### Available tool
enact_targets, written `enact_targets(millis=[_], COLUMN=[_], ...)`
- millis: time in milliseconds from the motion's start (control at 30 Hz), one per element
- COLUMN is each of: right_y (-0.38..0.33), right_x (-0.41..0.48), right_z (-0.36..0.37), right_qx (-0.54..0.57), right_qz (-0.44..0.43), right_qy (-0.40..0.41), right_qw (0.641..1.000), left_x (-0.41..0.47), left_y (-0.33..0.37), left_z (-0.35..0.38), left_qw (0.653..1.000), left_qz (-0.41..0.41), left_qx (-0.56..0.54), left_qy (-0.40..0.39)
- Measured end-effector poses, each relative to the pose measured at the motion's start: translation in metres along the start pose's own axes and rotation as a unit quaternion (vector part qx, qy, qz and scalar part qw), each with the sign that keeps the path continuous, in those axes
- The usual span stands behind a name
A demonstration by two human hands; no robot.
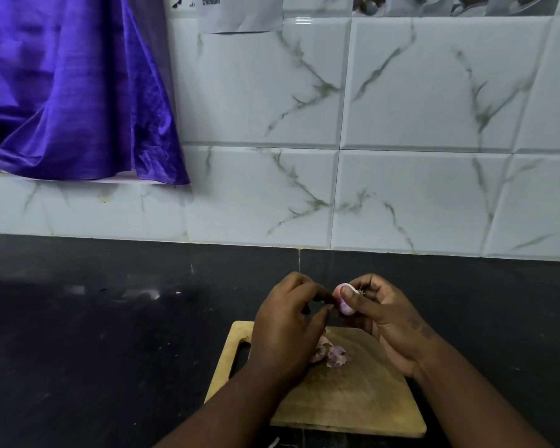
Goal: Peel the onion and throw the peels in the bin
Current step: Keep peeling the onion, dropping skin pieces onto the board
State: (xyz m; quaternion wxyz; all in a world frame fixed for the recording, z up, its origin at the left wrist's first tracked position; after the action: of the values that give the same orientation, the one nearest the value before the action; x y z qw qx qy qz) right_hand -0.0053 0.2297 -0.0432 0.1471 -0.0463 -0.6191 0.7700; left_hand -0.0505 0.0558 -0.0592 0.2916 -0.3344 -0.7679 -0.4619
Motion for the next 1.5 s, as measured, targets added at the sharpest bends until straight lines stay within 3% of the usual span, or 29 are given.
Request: enact_targets(millis=[267,1067,1367,1500], right_y=[-0.0002,-0.0042,0.0027,0.0026], right_x=[0.0011,-0.005,-0.0003,0.0032], right_z=[-0.0012,0.0071,0.0038,-0.0007], right_qx=[0.02,0.029,-0.013,0.032], right_qz=[0.022,0.057,0.057,0.079], right_qy=[0.009,-0.041,0.001,0.022], right_qw=[1.0,0.997,0.998,0.996], left_x=[-0.001,0.0001,0.0002,-0.0015], left_y=[0.0005,0.0024,0.0018,0.0016], left_z=[0.003,0.0002,0.0026,0.0035], left_qw=[0.999,1.0,0.999,0.998], left_qz=[0.019,0.025,0.041,0.053], left_qx=[0.009,0.005,-0.009,-0.006], left_qy=[-0.031,0.009,-0.013,-0.037])
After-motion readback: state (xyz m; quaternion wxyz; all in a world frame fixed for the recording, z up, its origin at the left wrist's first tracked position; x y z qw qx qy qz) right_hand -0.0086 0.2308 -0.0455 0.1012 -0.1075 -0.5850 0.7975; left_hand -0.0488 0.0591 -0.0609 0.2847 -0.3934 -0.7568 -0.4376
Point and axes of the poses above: each hand's wrist, its own x-axis towards the middle knuckle, its own z-axis out of the palm, y = z × x, the point moved 1 cm from there along x, towards the middle knuckle, and after that the axes turned 4 degrees about y, right-handed, at the moved point
